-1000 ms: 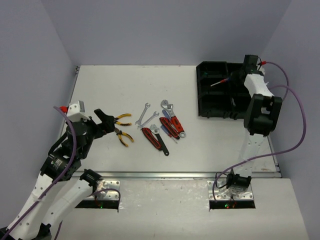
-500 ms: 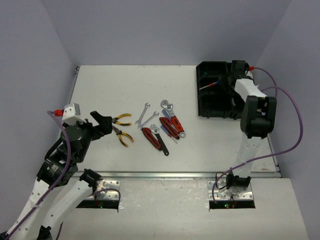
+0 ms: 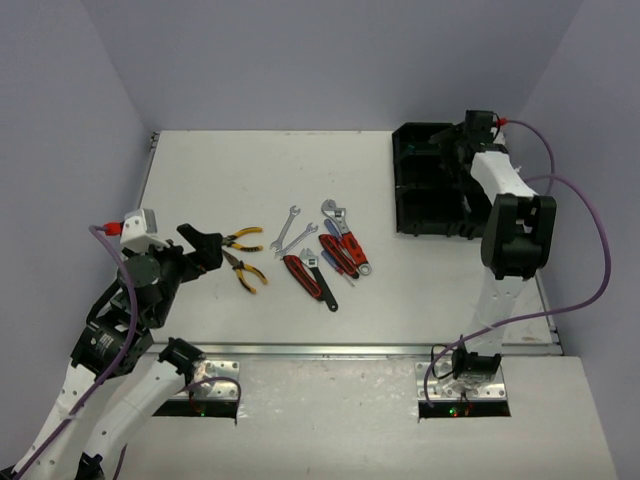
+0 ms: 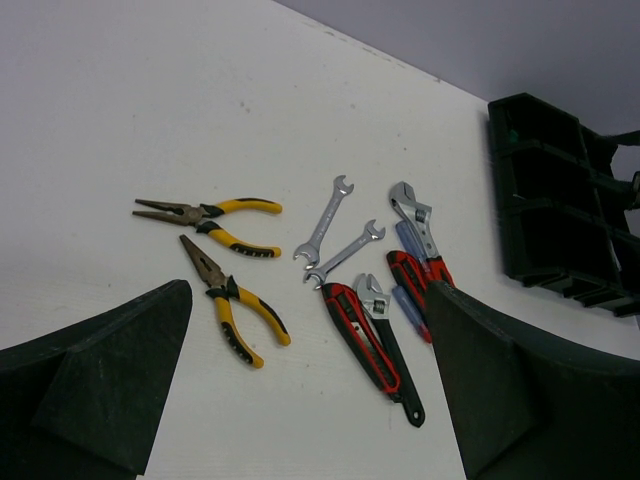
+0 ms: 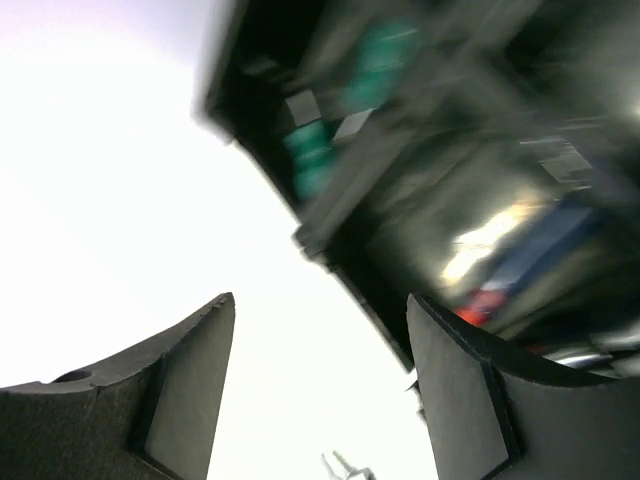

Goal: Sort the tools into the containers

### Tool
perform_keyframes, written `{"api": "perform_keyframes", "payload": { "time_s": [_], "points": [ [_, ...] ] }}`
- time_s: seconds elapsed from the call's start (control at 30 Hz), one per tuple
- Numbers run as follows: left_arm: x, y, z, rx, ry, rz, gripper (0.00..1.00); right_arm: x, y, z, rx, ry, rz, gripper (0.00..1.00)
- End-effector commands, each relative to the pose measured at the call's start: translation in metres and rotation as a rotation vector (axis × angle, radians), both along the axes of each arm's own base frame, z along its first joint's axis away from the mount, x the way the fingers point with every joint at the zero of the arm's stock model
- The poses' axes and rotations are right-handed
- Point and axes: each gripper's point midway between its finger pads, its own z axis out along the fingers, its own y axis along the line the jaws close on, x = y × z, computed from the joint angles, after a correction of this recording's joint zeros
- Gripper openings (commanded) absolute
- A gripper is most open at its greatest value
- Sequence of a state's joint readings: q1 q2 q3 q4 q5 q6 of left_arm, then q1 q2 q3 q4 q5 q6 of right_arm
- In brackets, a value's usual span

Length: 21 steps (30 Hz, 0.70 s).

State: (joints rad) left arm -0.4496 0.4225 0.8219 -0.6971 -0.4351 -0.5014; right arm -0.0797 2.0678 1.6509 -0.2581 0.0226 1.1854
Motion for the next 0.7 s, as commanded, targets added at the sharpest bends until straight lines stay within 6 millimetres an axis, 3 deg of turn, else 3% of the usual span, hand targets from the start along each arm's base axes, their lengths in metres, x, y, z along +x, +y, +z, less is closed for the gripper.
{"api": "perform_keyframes", "payload": {
  "time_s": [0.0,0.03,0.1,0.17,0.33,0.4,0.53,0.67],
  "points": [
    [0.005,0.002,0.008,-0.007,-0.034,0.017,1.00,0.000,0.084,0.096,-0.140,-0.193,0.381,0.69],
    [0.006,0.001,0.007,-0.005,-0.030,0.017,1.00,-0.008,0.118,0.107,-0.197,-0.204,0.495,0.69],
    [0.007,0.001,0.006,-0.001,-0.022,0.017,1.00,-0.028,0.156,0.113,-0.315,-0.180,0.679,0.69],
    [0.008,0.001,0.005,0.003,-0.015,0.018,1.00,-0.055,0.201,0.097,-0.403,-0.127,0.871,0.67],
    [0.008,0.002,0.003,0.005,-0.009,0.028,1.00,-0.104,0.263,0.028,-0.640,0.034,1.104,0.50],
    [0.008,0.003,0.003,0.004,-0.010,0.030,1.00,-0.113,0.275,0.014,-0.693,0.057,1.126,0.44],
    [0.007,0.004,0.005,-0.001,-0.018,0.033,1.00,-0.124,0.295,-0.008,-0.815,0.091,1.192,0.40],
    [0.007,0.004,0.005,-0.002,-0.018,0.034,1.00,-0.131,0.297,-0.036,-0.828,0.155,1.236,0.36]
  ]
}}
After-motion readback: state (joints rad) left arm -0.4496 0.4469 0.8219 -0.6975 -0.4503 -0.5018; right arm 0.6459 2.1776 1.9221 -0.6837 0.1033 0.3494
